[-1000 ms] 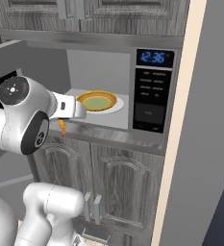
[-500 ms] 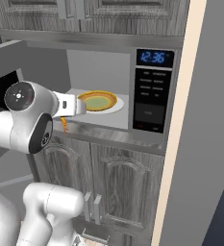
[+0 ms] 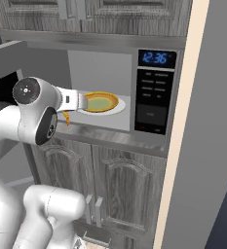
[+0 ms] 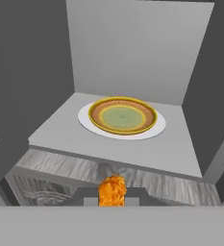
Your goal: Pick the shrimp from the counter and place it in the microwave. Then turn on the microwave.
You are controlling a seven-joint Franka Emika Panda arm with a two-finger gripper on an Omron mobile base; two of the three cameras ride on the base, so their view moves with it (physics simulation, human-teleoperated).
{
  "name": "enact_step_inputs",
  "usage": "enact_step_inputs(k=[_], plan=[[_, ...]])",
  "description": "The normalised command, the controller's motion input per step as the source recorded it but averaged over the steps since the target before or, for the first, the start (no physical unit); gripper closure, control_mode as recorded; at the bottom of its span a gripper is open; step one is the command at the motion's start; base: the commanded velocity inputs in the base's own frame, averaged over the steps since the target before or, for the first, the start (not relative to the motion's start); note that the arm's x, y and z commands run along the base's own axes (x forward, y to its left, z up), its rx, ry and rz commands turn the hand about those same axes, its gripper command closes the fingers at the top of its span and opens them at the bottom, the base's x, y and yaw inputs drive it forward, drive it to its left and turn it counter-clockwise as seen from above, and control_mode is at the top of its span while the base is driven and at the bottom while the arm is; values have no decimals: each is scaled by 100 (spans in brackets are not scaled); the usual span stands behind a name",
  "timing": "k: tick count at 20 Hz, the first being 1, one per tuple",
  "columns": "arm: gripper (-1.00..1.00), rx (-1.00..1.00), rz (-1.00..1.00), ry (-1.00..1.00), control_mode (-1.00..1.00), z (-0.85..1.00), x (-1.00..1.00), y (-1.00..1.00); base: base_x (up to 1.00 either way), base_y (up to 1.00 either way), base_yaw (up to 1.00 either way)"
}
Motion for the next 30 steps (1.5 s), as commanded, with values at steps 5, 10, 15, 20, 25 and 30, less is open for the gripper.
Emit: enact_step_inputs(k=[5, 10, 15, 20, 25, 30], plan=[[100, 0, 2, -1, -100, -4, 31, 9, 0, 0, 0], [100, 0, 2, 0, -100, -5, 38, 1, 0, 0, 0], [100, 0, 7, 0, -100, -4, 35, 0, 0, 0, 0], [100, 0, 7, 0, -100, -2, 37, 0, 0, 0, 0], [100, 0, 5, 0, -100, -5, 33, 0, 0, 0, 0], [100, 0, 2, 0, -100, -8, 32, 2, 0, 0, 0]])
